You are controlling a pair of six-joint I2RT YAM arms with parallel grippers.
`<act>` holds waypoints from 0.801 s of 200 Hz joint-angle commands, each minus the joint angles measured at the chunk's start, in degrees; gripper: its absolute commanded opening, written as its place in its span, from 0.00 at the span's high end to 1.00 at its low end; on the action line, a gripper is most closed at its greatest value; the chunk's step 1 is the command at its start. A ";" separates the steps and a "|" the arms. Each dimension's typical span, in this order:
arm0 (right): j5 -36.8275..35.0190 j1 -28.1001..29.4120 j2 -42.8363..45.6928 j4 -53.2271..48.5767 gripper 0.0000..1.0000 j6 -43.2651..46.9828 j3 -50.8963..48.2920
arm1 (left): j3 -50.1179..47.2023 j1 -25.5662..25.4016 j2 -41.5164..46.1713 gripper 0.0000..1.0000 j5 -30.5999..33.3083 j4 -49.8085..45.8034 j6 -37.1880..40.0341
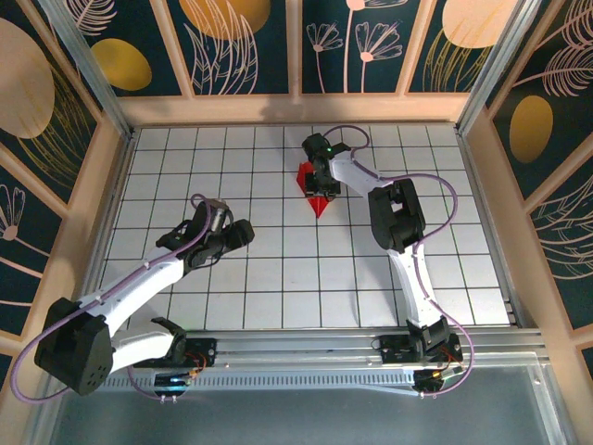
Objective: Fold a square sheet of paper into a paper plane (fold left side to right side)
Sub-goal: Place the paper plane at the center of the table.
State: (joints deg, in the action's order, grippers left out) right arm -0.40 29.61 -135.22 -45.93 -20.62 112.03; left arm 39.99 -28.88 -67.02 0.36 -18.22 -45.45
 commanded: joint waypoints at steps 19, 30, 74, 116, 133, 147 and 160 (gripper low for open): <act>-1.40 -0.21 2.46 -3.08 0.55 1.63 -2.29 | 3.29 -0.03 -1.43 0.31 1.13 0.20 1.67; -1.57 -0.16 2.97 -3.13 0.55 1.61 -2.33 | 3.77 0.01 -1.83 0.31 1.22 0.20 1.78; -1.64 0.27 5.30 -3.36 0.54 1.70 -3.11 | 5.23 -0.03 -2.50 0.31 1.48 0.11 2.12; -2.31 0.78 7.26 -3.12 0.47 1.99 -4.57 | 6.70 -0.03 -2.73 0.31 2.01 -0.15 2.64; -2.40 0.89 8.18 -2.68 0.46 1.90 -5.35 | 7.12 -0.03 -2.93 0.30 2.14 -0.31 2.63; -2.41 0.98 9.04 -2.58 0.46 1.81 -5.80 | 7.49 -0.03 -2.94 0.30 2.44 -0.50 2.61; -2.45 1.07 9.91 -2.66 0.45 1.81 -6.07 | 7.90 0.06 -2.83 0.30 2.78 -0.76 2.66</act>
State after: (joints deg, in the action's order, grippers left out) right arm -1.54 30.11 -129.54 -47.46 -19.38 106.89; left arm 45.84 -28.88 -69.49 1.91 -18.24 -43.66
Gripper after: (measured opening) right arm 0.546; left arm 0.694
